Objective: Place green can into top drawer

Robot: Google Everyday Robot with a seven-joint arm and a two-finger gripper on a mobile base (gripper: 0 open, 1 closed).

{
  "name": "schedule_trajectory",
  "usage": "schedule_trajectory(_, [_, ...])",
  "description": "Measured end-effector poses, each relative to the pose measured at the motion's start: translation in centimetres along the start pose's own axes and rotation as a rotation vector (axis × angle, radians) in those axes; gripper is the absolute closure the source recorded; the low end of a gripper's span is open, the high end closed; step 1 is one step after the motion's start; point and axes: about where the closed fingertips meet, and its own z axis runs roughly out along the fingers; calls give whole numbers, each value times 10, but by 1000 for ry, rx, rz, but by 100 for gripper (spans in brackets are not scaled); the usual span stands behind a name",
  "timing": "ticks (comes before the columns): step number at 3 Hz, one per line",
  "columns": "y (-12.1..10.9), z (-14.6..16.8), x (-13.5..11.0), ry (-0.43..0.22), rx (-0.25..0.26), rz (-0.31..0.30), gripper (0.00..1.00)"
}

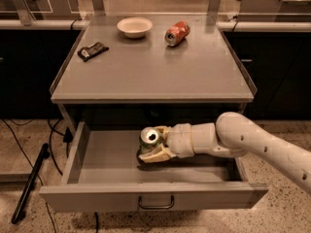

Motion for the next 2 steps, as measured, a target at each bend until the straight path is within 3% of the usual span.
schedule_trajectory(2, [-1, 20, 23, 50, -15, 10, 100])
